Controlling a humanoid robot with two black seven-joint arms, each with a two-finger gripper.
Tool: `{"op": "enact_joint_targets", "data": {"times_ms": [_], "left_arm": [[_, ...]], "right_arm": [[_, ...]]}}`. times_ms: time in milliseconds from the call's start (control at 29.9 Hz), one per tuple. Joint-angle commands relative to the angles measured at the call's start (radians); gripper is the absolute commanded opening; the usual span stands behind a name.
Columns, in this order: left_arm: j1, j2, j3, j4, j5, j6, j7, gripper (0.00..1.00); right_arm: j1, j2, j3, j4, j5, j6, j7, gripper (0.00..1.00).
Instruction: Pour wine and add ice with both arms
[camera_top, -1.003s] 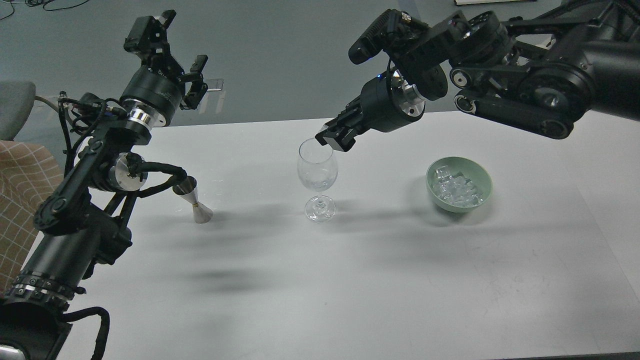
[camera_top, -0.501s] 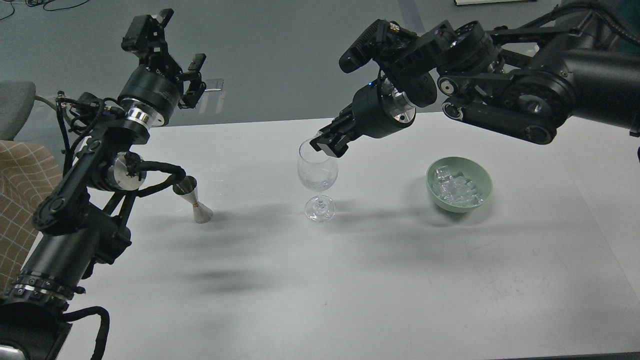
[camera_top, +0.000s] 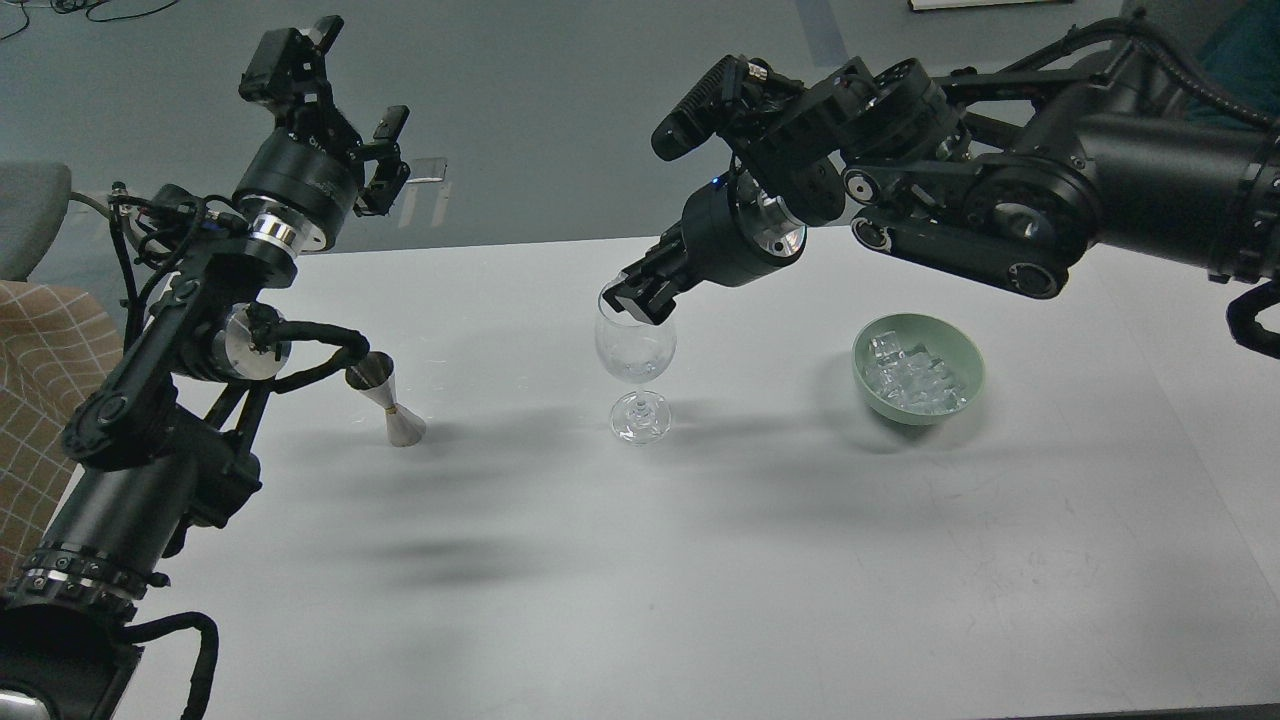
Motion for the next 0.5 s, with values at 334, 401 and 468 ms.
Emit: {"op": "enact_joint_targets", "data": {"times_ms": [334, 401, 468], "left_arm": [[0.0, 0.003, 0.0, 0.0, 0.0, 0.0, 0.0, 0.98], [0.0, 0.005, 0.0, 0.0, 0.0, 0.0, 0.0, 0.98], [0.0, 0.005, 0.0, 0.0, 0.0, 0.0, 0.0, 0.98]], "right_arm": [[-0.008, -0.001, 0.0, -0.017, 0.011, 0.0, -0.005, 0.44], [-0.008, -0.001, 0.001, -0.017, 0.012, 0.0, -0.005, 0.44], [-0.008, -0.001, 0.001, -0.017, 0.012, 0.0, -0.007, 0.45]]}}
